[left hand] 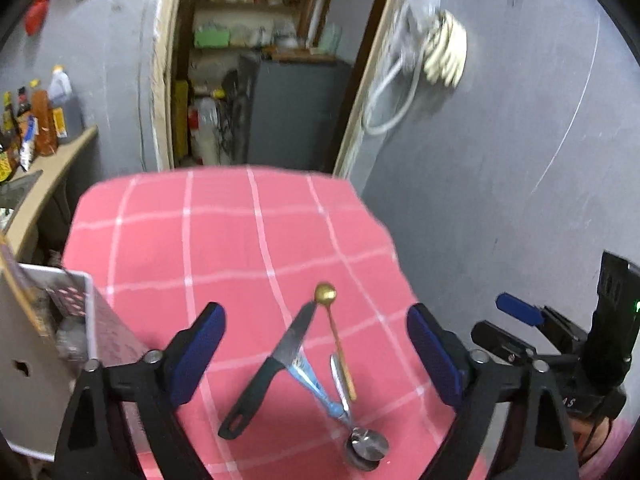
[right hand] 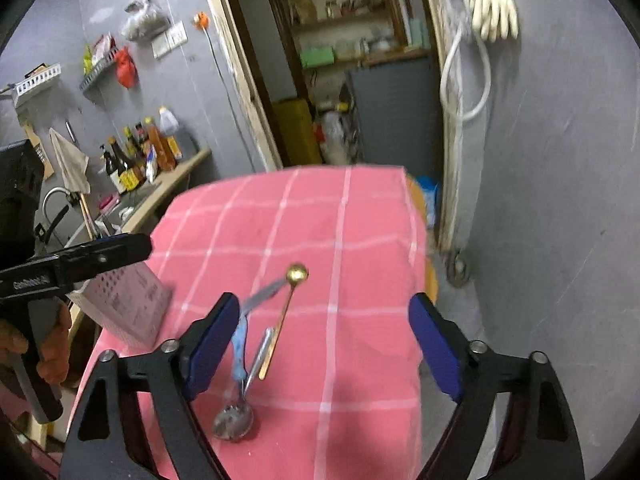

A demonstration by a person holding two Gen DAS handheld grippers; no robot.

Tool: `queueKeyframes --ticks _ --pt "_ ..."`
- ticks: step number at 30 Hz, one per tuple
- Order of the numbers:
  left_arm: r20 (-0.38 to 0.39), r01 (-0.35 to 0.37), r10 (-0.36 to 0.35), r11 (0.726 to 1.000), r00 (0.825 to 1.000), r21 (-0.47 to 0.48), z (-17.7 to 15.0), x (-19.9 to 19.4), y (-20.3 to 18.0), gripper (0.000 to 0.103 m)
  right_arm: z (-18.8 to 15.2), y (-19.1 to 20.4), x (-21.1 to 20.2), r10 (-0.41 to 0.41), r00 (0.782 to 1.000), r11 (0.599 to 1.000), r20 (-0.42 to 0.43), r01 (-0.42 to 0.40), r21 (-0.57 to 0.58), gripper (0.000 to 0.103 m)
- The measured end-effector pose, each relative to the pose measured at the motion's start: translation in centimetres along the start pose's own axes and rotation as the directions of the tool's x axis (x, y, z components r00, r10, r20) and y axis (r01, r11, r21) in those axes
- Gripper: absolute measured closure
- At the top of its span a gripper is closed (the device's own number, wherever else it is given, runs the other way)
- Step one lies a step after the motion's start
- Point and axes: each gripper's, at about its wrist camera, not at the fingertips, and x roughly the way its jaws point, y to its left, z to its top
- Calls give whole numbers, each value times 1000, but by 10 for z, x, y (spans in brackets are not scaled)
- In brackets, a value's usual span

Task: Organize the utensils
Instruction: 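Move both tools back over the remaining utensils on the cloth, then grasp the black-handled knife with the left tool while the right tool grasps the gold spoon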

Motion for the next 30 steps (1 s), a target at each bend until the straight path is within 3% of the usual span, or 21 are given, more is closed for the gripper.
queueKeyframes --ticks 5,10,14,18,30 --pt "-138 -19 23 1000 990 24 -7 36 1 36 -11 -8 41 74 993 997 -93 -74 4 51" --pt "-266 -53 56 998 962 19 -19 65 7 53 -17 -2 77 128 976 991 -176 -133 -19 69" --pt "-335 -90 102 995 937 51 -27 83 9 57 -17 7 99 152 963 985 -221 -165 -43 75" --pt "-370 -97 113 993 922 62 -30 90 11 62 -12 19 119 169 951 981 -260 -188 -51 78" --pt "-433 -91 105 994 895 53 -39 102 25 69 -6 47 157 81 921 987 -382 -127 -98 85"
